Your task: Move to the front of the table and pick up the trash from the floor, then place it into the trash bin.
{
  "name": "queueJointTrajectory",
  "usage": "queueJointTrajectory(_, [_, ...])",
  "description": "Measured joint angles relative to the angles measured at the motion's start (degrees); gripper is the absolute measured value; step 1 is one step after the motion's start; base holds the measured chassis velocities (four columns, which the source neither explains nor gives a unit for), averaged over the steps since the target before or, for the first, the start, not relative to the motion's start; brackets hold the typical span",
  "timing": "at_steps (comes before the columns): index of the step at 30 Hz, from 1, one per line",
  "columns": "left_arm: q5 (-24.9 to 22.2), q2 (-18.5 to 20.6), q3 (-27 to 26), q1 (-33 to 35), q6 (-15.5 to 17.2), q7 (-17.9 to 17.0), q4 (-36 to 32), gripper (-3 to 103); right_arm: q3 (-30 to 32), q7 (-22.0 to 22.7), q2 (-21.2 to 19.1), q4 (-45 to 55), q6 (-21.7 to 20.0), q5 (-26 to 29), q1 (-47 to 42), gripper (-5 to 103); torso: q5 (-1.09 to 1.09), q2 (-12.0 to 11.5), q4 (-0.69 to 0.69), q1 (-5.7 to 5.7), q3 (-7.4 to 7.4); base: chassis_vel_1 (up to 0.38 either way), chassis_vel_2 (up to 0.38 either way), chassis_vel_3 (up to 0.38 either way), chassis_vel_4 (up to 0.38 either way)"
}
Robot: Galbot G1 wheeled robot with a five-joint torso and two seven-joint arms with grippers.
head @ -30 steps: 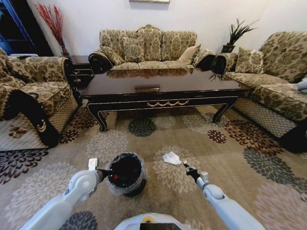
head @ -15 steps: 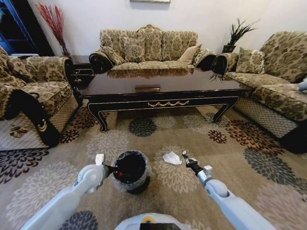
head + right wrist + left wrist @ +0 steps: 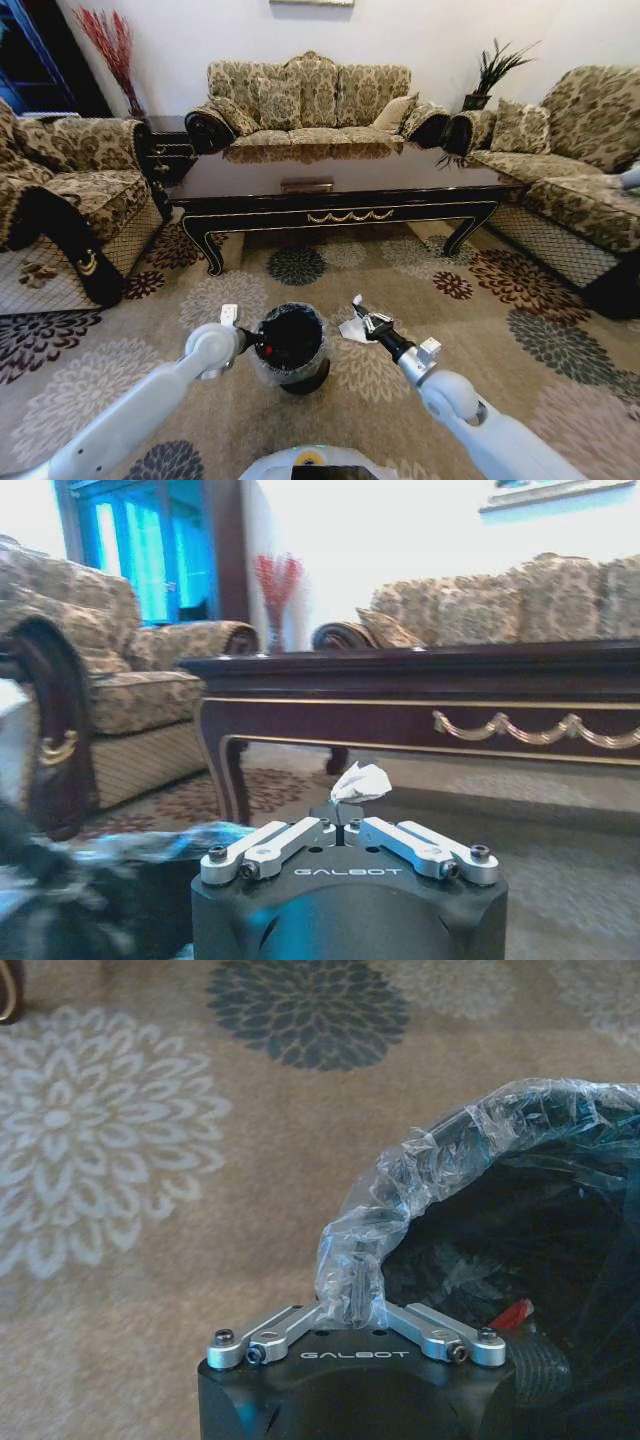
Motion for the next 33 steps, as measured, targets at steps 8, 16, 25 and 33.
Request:
queueJointTrajectory(8, [-0.7,-3.4,7.8,-5.9,0.0,-0.6,3.8,0,-0.5,-0.4,-0.6,4.4,-0.1,-3.0,-2.9,0,0.01,0.0,0.01,0.0,0.0,0.0,0.0,0.0,0.0])
queueJointTrajectory(16, [-1.9,-7.9,14.2,-11.7,0.0,-1.9,6.0,0,-0.8,-1.5,-2.1,5.2,0.4,-5.9,-4.4,0,0.01,0.0,0.0,0.0,0.0,0.0,0.0,0.0,0.0])
queueJointTrajectory(25, [-2.6,-9.1,16.2,-13.7,0.0,-2.7,6.4,0,-1.3,-1.9,-1.8,3.7,0.9,-7.5,-4.5,-2,0.02,0.0,0.0,0.0,0.0,0.0,0.0,0.0,0.0])
queueJointTrajectory(33, [-2.5,-8.7,16.1,-13.5,0.0,-2.8,5.7,0,-1.3,-1.9,-1.6,3.4,0.5,-7.9,-5.2,25,0.0,0.0,-0.01,0.0,0.0,0.0,0.0,0.0,0.0])
